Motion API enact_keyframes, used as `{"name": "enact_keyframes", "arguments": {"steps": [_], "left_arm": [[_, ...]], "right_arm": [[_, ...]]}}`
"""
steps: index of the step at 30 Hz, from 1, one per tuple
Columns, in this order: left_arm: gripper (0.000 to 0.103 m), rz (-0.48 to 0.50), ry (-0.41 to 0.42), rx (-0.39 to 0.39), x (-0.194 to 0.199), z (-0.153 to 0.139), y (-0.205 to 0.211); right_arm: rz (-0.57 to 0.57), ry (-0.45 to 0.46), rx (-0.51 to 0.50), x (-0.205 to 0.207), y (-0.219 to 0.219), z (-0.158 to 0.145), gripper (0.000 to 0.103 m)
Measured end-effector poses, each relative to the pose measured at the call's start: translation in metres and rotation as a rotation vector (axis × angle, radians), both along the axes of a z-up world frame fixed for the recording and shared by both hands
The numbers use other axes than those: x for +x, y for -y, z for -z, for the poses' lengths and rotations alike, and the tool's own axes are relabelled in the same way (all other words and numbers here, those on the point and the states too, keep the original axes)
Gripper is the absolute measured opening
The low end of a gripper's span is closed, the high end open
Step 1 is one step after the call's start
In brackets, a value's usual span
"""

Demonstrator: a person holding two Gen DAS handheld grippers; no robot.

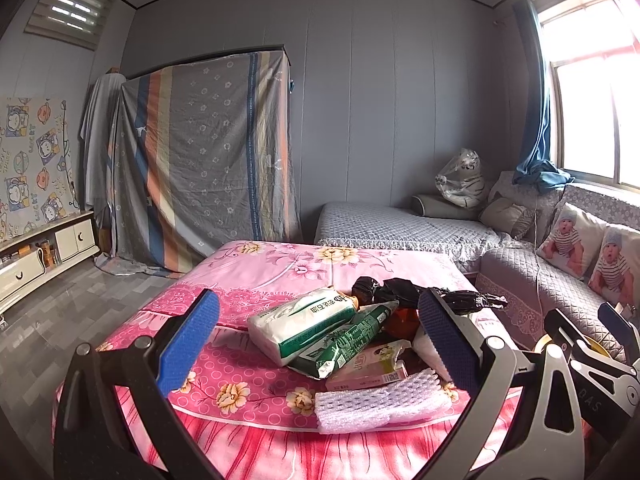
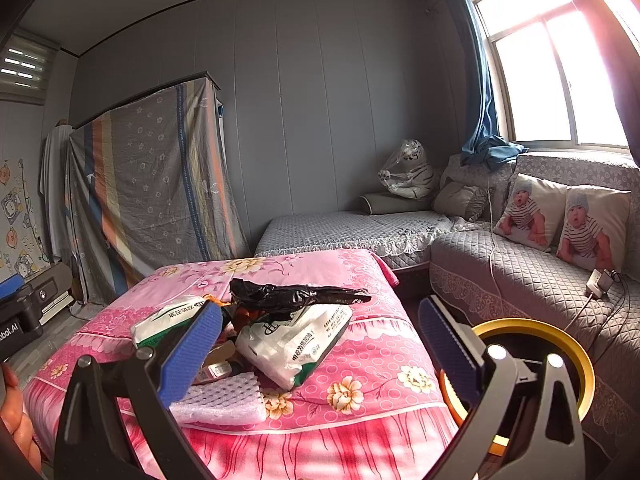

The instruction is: Collect trash

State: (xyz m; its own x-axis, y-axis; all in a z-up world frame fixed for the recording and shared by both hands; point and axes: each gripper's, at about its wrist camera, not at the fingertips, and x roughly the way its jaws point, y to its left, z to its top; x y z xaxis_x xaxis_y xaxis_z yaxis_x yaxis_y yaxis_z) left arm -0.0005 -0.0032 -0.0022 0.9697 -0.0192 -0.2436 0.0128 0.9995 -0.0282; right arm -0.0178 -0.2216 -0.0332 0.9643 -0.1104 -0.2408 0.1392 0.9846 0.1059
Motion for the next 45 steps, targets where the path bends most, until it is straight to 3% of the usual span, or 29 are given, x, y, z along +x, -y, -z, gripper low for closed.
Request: {"name": "enact_keyframes", "arguments": {"steps": [45], "left_arm": [[0.095,0.004,0.000,0.001,-0.0026,-0.0041,0.0009]], "right_arm": [[0.007,-0.009,0.006,0.0029,0.0024,0.0038,0.095]]}}
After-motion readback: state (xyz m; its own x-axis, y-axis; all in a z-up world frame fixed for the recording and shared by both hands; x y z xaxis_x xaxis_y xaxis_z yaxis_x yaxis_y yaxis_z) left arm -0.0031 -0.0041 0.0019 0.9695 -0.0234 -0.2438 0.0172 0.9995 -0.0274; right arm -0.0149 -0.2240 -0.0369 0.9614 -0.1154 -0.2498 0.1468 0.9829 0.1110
